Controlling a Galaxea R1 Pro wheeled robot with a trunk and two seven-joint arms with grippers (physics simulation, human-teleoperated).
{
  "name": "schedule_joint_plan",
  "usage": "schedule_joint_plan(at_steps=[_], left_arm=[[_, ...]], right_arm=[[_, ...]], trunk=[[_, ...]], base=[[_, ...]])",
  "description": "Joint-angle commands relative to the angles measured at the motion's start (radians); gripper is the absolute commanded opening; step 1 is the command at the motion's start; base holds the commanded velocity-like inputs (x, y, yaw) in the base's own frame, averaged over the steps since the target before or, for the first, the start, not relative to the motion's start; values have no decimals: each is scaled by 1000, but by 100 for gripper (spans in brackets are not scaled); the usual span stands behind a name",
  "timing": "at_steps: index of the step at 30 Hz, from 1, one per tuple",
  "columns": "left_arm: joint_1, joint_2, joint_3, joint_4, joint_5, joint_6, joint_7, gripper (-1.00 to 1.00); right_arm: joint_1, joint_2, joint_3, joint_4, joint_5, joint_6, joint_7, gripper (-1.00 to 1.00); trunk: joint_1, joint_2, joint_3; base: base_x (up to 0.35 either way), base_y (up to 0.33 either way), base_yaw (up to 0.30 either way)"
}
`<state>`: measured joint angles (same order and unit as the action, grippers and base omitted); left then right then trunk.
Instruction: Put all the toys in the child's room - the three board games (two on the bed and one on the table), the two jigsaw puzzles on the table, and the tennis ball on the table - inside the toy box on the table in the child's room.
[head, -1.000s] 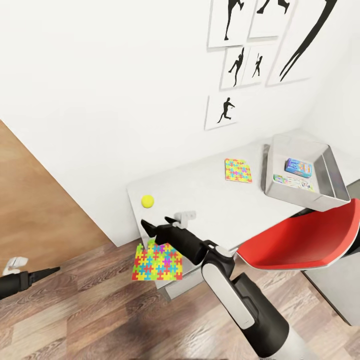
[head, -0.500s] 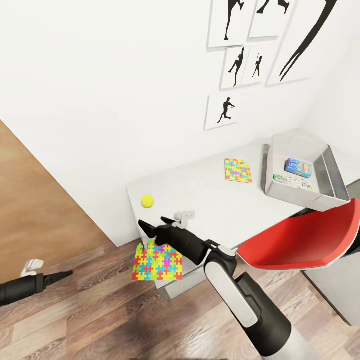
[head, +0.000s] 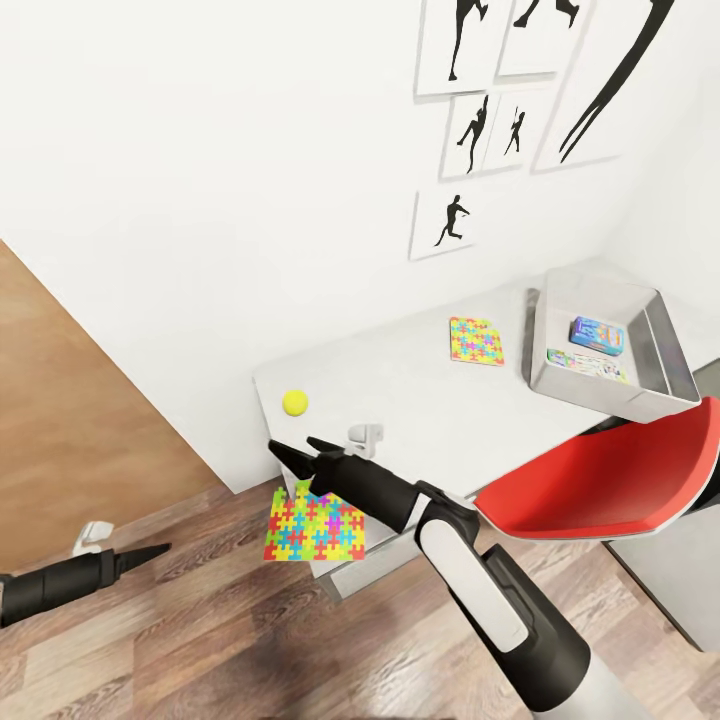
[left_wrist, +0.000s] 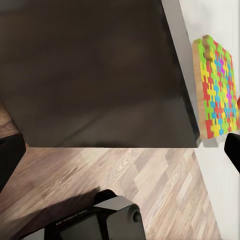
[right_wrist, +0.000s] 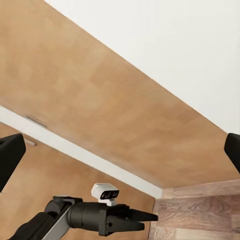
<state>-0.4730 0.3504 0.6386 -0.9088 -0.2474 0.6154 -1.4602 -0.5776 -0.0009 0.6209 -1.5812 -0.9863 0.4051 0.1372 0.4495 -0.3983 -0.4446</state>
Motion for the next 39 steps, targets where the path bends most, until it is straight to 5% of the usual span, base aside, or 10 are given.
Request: schedule_joint_plan(at_steps=[1,11,16,31,39], left_arm=[[-2,-2,4,-1,-9,11,-12,100],[-12,-12,4,19,-7,16,-109,100],[-13,-9,14,23,6,32,-111,100],[-16,-2,15,154,159,135,-111,100],[-16,4,16,167,174,149,-111,100]], right_arm=[[-1,-2,0,0,-7,3,3,100],[13,-6,-10,0,-10,4,29,100],[15,-4,-13,0,-11,4,33,100],[88,2,-18,0,-9,-2,35,100],[91,10,-18,0,-9,-6,34,100]], trunk=[[1,-2,-1],[1,-2,-1],[1,-2,-1],[1,-2,-1],[31,-58,-27]], base=[[0,0,0],[0,0,0],[0,0,0],[0,0,0],[0,0,0]])
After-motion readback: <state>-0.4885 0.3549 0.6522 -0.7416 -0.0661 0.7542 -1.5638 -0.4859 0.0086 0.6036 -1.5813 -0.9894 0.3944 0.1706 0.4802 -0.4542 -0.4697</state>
